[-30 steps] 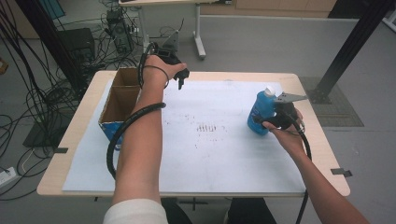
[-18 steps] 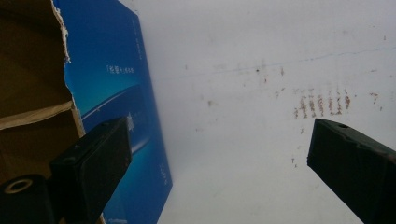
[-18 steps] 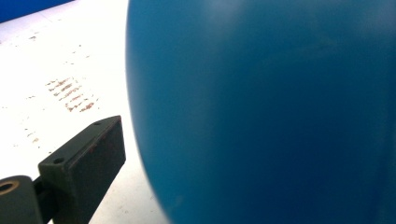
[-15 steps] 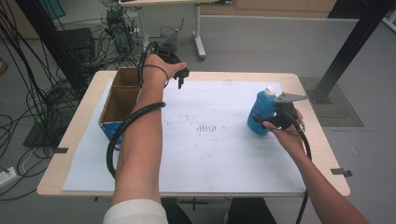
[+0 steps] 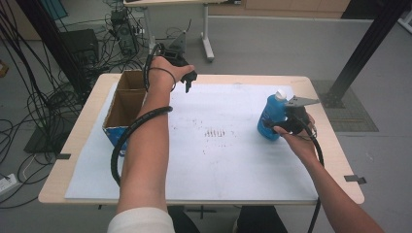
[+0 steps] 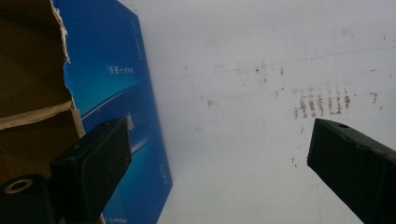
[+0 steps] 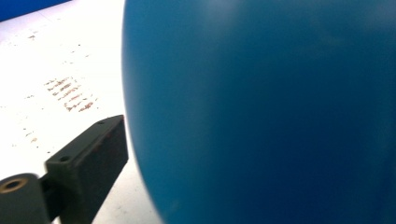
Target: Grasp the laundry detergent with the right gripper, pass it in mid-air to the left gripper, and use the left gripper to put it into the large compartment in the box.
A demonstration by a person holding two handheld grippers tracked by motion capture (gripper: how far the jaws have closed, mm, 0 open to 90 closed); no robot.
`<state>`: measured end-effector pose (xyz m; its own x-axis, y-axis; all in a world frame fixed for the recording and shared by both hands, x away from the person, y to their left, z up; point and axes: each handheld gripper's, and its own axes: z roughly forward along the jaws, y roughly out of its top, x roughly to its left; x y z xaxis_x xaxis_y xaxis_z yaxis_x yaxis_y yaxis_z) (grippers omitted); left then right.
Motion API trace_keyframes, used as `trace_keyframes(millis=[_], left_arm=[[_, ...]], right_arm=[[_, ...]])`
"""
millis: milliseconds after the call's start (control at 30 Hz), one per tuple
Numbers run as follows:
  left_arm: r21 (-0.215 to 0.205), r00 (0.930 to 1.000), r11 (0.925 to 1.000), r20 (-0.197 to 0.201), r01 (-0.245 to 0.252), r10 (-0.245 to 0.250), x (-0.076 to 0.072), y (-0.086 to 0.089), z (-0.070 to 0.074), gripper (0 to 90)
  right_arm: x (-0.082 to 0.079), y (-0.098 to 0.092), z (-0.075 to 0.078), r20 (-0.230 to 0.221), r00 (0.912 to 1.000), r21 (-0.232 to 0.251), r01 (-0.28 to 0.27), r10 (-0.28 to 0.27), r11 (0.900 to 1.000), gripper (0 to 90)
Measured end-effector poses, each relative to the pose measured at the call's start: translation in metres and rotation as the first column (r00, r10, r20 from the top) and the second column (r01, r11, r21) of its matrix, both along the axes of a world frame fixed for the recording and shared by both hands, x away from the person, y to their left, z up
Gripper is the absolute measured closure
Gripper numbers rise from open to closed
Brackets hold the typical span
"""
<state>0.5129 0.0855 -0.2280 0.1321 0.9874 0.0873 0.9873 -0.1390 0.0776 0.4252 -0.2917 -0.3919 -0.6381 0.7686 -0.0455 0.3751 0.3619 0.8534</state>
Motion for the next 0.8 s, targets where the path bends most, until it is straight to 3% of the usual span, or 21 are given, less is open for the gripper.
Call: trace_keyframes(millis=[200,500,800], left_arm=[[0.0,1.0,1.0,-0.001,0.001,-0.001,0.0001,-0.0004,-0.0005,6.9],[-0.001,1.0,1.0,-0.003,0.001,-0.001,0.0009,0.0001,-0.0025,6.9],[0.002,1.0,1.0,-0.004,0.007,-0.007,0.0025,-0.0019,-0.0022,6.9]], right_arm=[[0.0006,0.0007,0.0,0.011,0.9999,-0.007,-0.001,0.002,1.0,15.2],[0.0046,-0.0001,-0.0052,-0.013,0.9998,-0.009,0.014,-0.014,1.0,24.1],[0.0059,0.0008,-0.0062,-0.01,0.9999,-0.002,0.003,-0.003,1.0,37.4]])
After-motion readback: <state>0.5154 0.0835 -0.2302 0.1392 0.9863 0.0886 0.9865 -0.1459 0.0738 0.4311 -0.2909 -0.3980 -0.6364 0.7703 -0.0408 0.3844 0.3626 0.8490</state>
